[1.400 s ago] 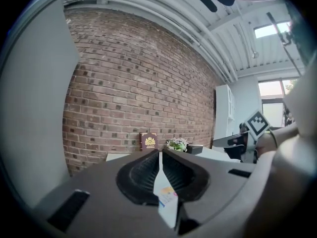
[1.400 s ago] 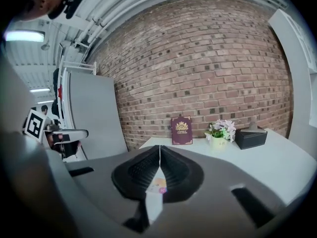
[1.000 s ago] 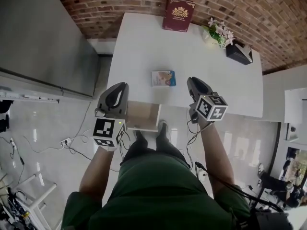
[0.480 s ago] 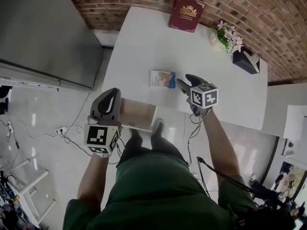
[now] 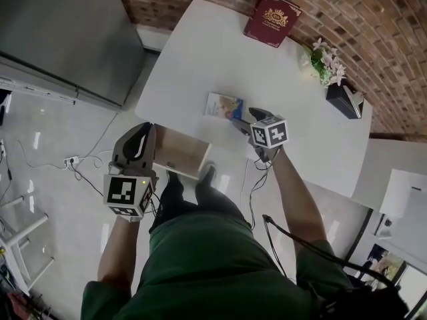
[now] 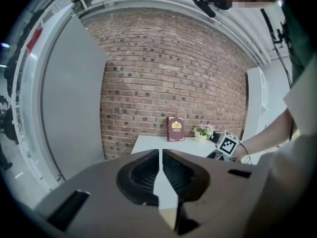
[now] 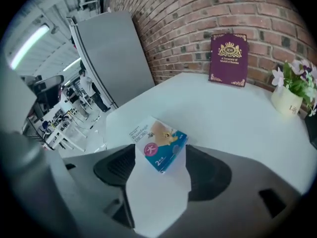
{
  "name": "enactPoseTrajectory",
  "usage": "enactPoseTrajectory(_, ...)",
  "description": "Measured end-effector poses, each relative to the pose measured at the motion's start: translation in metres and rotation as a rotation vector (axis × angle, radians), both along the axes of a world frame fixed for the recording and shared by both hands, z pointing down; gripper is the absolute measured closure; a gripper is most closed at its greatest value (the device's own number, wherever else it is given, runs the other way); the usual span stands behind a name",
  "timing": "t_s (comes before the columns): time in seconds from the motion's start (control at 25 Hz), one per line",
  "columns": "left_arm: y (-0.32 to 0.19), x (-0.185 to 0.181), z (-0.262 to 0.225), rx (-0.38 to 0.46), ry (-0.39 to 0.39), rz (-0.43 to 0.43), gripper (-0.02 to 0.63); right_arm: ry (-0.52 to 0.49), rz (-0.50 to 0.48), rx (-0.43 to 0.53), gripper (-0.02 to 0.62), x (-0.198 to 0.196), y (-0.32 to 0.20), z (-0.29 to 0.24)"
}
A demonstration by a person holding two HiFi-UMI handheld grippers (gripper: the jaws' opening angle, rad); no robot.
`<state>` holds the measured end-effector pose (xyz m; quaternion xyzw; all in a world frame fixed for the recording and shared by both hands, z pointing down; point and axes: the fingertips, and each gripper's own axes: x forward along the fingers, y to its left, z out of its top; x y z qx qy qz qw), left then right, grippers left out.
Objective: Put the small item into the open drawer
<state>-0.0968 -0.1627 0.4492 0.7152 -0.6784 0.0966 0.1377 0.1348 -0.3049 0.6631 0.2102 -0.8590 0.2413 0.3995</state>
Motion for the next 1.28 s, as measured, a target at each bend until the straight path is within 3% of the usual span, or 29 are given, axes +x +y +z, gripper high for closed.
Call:
enactPoseTrajectory(0.16, 0.009, -0.003, 0.006, -0.010, 0.005, -0.028, 0.592, -0.023, 0.067, -0.039, 0.294, -0.004, -0.005, 0.011)
enactPoseTrajectory(0.28, 0.014, -0.006, 0.010, -0.019, 0.012, -0.046, 0.592, -0.105, 0.208, -0.138, 0.328, -0.006, -0.019, 0.014)
enactPoseTrajectory(0.4, 0.018, -0.011, 0.012, -0.024, 0.016, -0.063, 0.592, -0.125, 0.273, -0.234, 0.339, -0.011, -0.025, 0.022)
enactPoseTrajectory(0.52, 0.021, -0.016, 0.013, -0.028, 0.019, -0.080, 0.592, -0.071, 0.276, -0.273, 0.351, -0.013, -0.028, 0.034)
enactPoseTrajectory(0.68, 0.025, -0.024, 0.014, -0.029, 0.016, -0.104, 0.592, -0.029, 0.284, -0.285, 0.418, -0.012, -0.031, 0.042)
enactPoseTrajectory(0.84, 0.030, -0.030, 0.015, -0.033, 0.020, -0.118, 0.592, -0.091, 0.307, -0.351, 0.509, -0.017, -0.026, 0.039)
enactPoseTrajectory(1.0, 0.028, -0.029, 0.015, -0.034, 0.026, -0.118, 0.592, -0.143, 0.281, -0.351, 0.569, -0.025, -0.019, 0.033)
enactPoseTrajectory(1.28, 0.024, -0.022, 0.013, -0.033, 0.024, -0.110, 0.592, -0.249, 0.201, -0.311, 0.578, -0.046, -0.009, 0.008)
